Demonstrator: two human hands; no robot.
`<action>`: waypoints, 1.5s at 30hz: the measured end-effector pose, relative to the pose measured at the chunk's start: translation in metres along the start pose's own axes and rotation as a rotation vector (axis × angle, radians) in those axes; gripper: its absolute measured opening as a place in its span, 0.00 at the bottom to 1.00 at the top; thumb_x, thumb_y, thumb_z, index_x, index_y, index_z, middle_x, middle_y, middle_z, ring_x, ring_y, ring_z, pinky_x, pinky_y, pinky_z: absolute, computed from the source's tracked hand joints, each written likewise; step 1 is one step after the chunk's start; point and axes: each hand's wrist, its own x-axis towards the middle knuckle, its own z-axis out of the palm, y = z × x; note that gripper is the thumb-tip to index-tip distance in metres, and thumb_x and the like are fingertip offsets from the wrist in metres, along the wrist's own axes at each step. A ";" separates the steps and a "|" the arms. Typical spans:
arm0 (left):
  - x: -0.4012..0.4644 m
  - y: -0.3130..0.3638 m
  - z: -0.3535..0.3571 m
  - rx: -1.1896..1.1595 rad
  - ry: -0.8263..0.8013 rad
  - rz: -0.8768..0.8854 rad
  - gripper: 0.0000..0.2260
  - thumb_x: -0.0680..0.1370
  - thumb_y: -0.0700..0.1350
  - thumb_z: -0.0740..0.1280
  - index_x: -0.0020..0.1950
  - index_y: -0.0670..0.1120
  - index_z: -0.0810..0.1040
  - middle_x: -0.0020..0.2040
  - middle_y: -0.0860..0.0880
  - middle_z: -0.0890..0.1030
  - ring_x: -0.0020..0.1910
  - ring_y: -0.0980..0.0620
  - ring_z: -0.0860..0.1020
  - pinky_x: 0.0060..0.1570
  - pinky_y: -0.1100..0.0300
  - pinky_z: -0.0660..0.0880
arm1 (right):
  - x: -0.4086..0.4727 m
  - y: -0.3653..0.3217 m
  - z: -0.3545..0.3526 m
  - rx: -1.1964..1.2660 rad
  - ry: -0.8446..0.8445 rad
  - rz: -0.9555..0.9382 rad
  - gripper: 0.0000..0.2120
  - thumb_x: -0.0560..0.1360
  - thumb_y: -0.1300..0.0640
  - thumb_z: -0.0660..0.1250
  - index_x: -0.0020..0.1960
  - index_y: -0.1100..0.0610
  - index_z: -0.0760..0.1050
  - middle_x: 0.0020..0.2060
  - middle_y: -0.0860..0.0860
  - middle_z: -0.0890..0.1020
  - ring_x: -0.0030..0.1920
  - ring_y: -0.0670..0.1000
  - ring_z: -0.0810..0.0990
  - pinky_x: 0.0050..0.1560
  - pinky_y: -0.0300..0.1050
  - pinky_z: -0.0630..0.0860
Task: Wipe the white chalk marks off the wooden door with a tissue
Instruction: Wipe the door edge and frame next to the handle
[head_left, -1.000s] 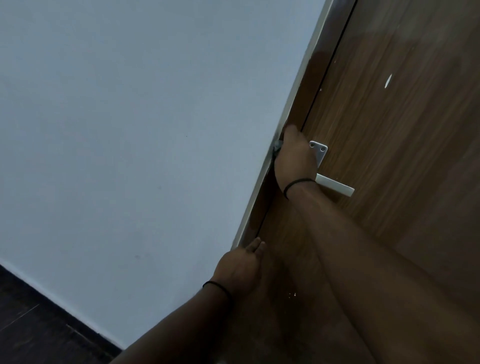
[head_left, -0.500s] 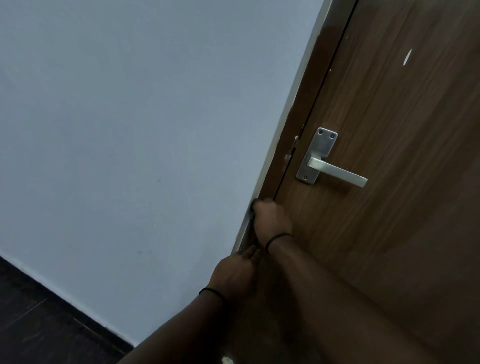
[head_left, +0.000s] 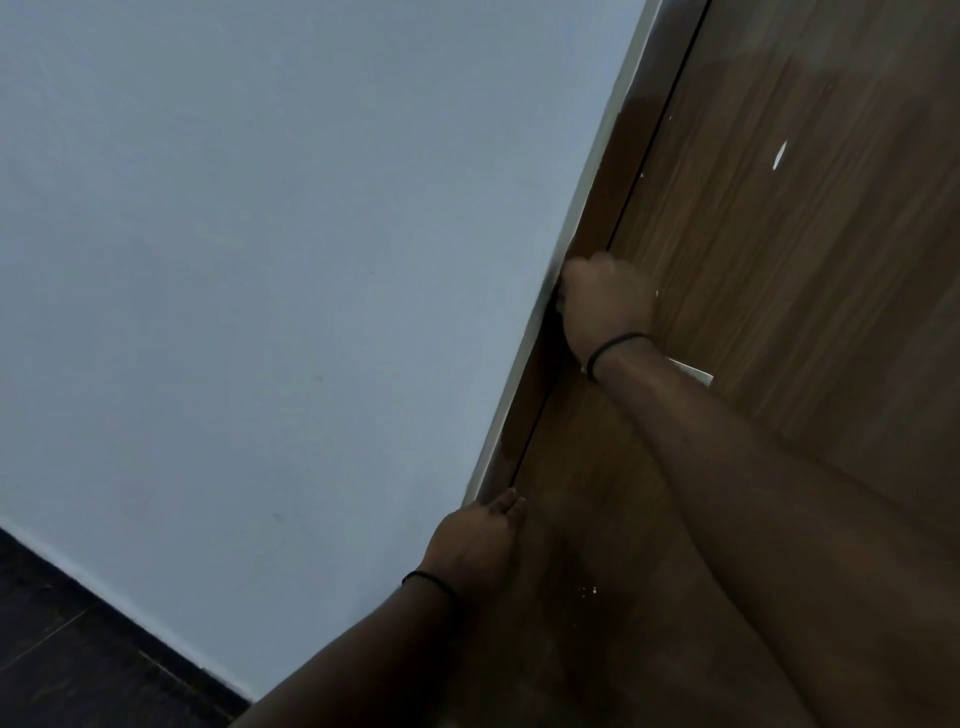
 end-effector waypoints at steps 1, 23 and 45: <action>0.000 -0.001 0.002 -0.007 -0.004 -0.002 0.28 0.79 0.48 0.62 0.78 0.50 0.58 0.79 0.49 0.60 0.60 0.40 0.76 0.57 0.49 0.74 | -0.013 -0.005 0.005 -0.049 -0.028 -0.027 0.07 0.73 0.68 0.63 0.40 0.60 0.78 0.40 0.58 0.80 0.41 0.60 0.80 0.36 0.47 0.67; 0.012 0.007 -0.025 -0.016 0.014 0.017 0.30 0.80 0.52 0.62 0.79 0.52 0.54 0.79 0.51 0.58 0.67 0.43 0.72 0.64 0.49 0.71 | 0.023 0.018 -0.020 0.061 -0.039 -0.120 0.08 0.74 0.72 0.62 0.47 0.63 0.77 0.47 0.61 0.76 0.46 0.60 0.77 0.38 0.48 0.69; 0.011 0.069 -0.098 -0.767 0.698 -0.152 0.17 0.82 0.51 0.60 0.70 0.52 0.73 0.57 0.54 0.82 0.54 0.55 0.80 0.52 0.66 0.74 | -0.111 0.045 -0.032 0.844 -0.256 0.178 0.12 0.75 0.69 0.64 0.46 0.58 0.84 0.45 0.51 0.85 0.44 0.44 0.80 0.45 0.30 0.74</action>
